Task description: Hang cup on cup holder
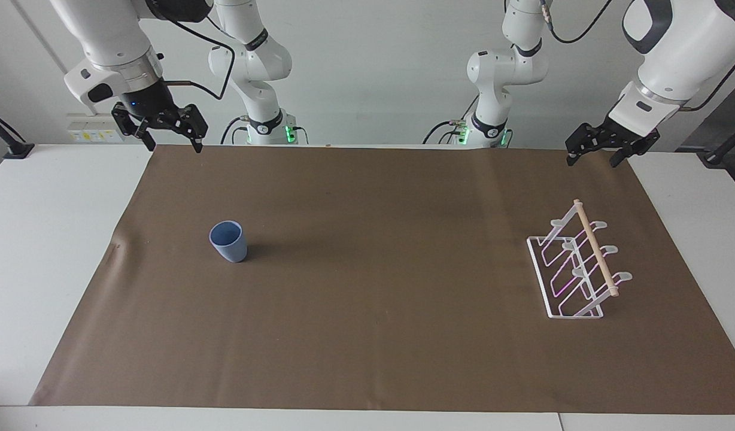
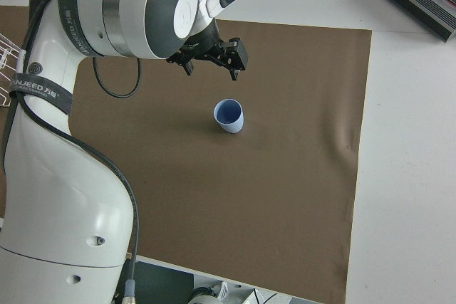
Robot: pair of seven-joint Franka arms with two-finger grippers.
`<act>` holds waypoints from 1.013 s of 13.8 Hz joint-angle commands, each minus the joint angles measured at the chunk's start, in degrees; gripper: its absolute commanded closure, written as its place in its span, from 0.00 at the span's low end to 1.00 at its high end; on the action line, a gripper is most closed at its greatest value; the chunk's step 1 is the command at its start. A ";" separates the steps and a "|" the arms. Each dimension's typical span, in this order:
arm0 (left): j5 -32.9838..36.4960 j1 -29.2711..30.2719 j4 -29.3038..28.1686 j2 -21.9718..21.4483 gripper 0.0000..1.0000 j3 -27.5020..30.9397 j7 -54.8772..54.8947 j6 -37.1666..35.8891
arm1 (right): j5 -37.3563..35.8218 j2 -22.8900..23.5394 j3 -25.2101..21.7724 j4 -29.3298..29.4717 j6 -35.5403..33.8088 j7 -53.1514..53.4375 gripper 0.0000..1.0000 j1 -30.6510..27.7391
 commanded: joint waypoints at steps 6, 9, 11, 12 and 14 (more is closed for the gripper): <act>1.11 0.06 -1.71 -1.54 0.00 0.01 -0.43 0.08 | 0.40 -0.85 0.57 -0.79 0.11 1.34 0.00 -0.43; 1.11 0.06 -1.71 -1.54 0.00 0.01 -0.43 0.08 | 0.40 -0.85 0.57 -0.88 0.11 0.91 0.00 -0.43; 1.11 0.06 -1.71 -1.54 0.00 0.01 -0.43 0.08 | 0.31 -0.94 0.57 -1.14 0.46 0.46 0.00 -0.43; 1.11 -0.03 -1.71 -1.54 0.00 0.01 -0.43 0.08 | 0.22 -1.02 0.57 -1.31 0.55 0.46 0.00 -0.34; 1.11 -0.03 -1.71 -1.54 0.00 0.01 -0.43 0.08 | 0.22 -1.02 0.57 -1.49 0.55 0.20 0.00 -0.86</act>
